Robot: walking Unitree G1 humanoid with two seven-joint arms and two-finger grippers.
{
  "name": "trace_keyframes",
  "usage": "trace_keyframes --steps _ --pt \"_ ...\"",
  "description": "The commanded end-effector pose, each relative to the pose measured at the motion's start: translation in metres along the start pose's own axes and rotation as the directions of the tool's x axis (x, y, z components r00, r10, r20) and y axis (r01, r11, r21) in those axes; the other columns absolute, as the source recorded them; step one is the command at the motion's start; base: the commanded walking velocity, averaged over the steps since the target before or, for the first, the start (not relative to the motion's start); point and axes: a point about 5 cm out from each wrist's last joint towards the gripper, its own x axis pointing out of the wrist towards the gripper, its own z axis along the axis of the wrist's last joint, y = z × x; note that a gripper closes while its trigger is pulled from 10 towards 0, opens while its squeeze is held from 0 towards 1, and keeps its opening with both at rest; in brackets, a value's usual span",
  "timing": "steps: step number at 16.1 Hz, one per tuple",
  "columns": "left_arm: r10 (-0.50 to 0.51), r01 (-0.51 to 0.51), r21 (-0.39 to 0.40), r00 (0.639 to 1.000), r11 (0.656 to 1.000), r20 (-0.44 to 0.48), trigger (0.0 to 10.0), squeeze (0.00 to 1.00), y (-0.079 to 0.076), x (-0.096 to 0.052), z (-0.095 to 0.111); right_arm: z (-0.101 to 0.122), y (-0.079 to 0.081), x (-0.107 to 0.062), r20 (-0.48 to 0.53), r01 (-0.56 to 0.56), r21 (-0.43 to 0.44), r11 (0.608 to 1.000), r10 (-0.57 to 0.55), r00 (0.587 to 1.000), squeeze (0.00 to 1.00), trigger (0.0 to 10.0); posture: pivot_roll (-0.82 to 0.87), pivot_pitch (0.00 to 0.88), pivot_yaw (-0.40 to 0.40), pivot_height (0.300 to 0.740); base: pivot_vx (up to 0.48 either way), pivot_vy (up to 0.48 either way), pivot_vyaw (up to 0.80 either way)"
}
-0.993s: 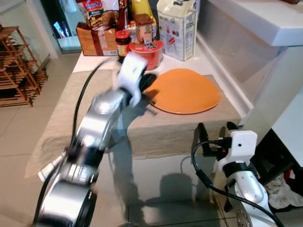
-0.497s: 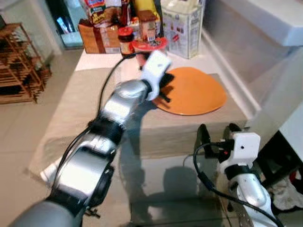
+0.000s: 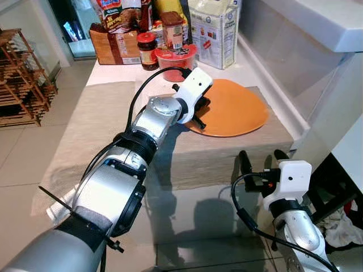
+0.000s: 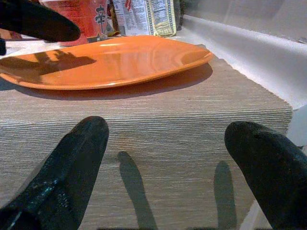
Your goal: Setting the table
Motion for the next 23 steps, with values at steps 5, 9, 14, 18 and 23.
trace_keyframes --steps 5,9,14,18,23 --pt "0.072 -0.079 -0.061 0.991 0.995 -0.112 0.0 0.0 0.012 -0.006 -0.029 0.001 0.002 0.0 -0.02 -0.01 -0.004 1.0 0.01 1.0 0.0 10.0 -0.18 0.025 0.078 0.727 0.0 0.0 0.0" --pt "0.092 -0.089 0.021 0.977 0.996 -0.193 0.0 0.0 0.021 -0.012 -0.041 0.0 0.004 0.002 -0.024 -0.018 0.0 1.0 0.018 1.0 0.0 10.0 -0.17 0.023 0.079 0.727 0.0 0.0 0.0" --pt "0.141 -0.13 0.064 0.968 0.989 -0.209 0.0 0.0 0.042 -0.025 -0.047 -0.001 0.004 0.003 -0.035 -0.027 0.0 1.0 0.027 0.999 0.0 10.0 -0.16 0.024 0.074 0.727 0.0 0.0 0.0" --pt "0.148 -0.138 0.064 0.967 0.988 -0.206 0.0 0.0 0.047 -0.029 -0.049 0.0 0.003 0.004 -0.034 -0.028 0.002 1.0 0.028 0.999 0.0 10.0 -0.15 0.027 0.068 0.727 0.0 0.0 0.0" --pt "0.164 -0.151 0.075 0.961 0.986 -0.221 0.0 0.0 0.059 -0.04 -0.056 -0.001 0.004 0.004 -0.04 -0.037 0.003 0.999 0.037 0.998 0.0 10.0 -0.15 0.022 0.066 0.727 0.0 0.0 0.0"
